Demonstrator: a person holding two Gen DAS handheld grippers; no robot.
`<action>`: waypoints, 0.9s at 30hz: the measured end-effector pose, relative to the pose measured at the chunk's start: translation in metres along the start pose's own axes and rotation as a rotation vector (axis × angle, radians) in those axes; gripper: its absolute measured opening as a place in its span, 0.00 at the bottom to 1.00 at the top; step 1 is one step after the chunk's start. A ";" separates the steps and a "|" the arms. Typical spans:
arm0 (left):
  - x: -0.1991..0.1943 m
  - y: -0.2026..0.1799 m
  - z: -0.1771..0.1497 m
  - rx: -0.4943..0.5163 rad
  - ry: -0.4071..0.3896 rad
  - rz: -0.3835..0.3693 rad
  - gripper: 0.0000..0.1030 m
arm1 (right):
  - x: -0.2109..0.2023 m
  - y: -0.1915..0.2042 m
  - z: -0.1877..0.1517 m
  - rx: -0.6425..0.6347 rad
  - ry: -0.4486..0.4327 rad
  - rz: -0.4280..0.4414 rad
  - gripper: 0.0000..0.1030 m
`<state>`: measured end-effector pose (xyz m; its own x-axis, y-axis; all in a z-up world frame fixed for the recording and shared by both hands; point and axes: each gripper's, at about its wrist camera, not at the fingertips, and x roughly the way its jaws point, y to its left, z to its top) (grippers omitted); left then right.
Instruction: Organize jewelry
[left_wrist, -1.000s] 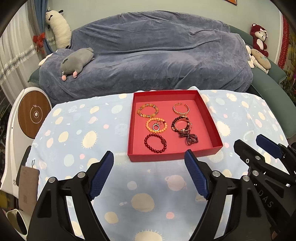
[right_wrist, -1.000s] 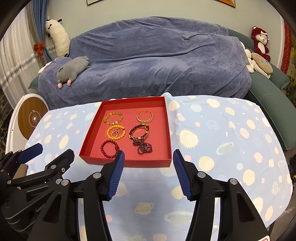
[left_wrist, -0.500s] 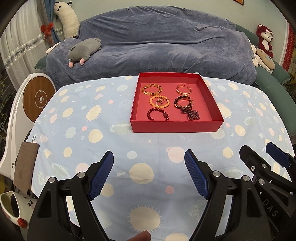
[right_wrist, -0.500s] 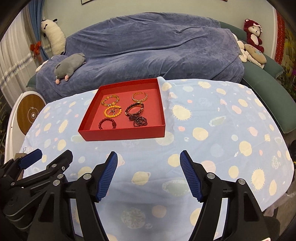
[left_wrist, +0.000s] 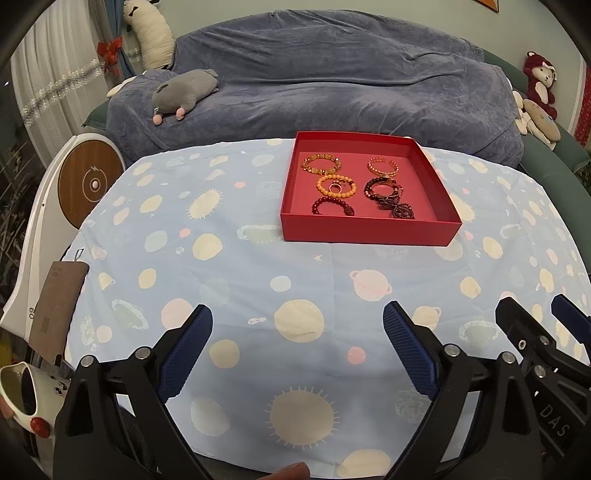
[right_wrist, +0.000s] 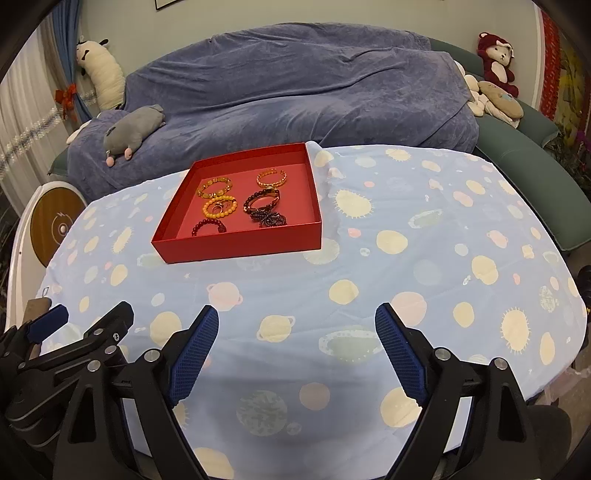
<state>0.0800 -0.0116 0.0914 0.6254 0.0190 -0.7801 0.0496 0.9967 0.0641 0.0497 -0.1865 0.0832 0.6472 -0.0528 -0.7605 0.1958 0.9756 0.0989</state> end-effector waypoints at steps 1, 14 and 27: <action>0.000 0.000 0.000 0.000 -0.003 0.001 0.90 | 0.000 0.000 0.000 -0.003 -0.002 -0.001 0.82; 0.003 0.005 -0.003 -0.013 0.014 0.005 0.93 | 0.000 0.000 -0.002 -0.022 -0.006 -0.012 0.94; 0.003 0.007 -0.002 -0.026 0.015 0.001 0.93 | 0.000 0.001 -0.001 -0.024 -0.011 -0.014 0.94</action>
<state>0.0807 -0.0043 0.0889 0.6139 0.0214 -0.7891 0.0283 0.9984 0.0491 0.0493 -0.1851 0.0827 0.6522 -0.0690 -0.7549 0.1875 0.9796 0.0725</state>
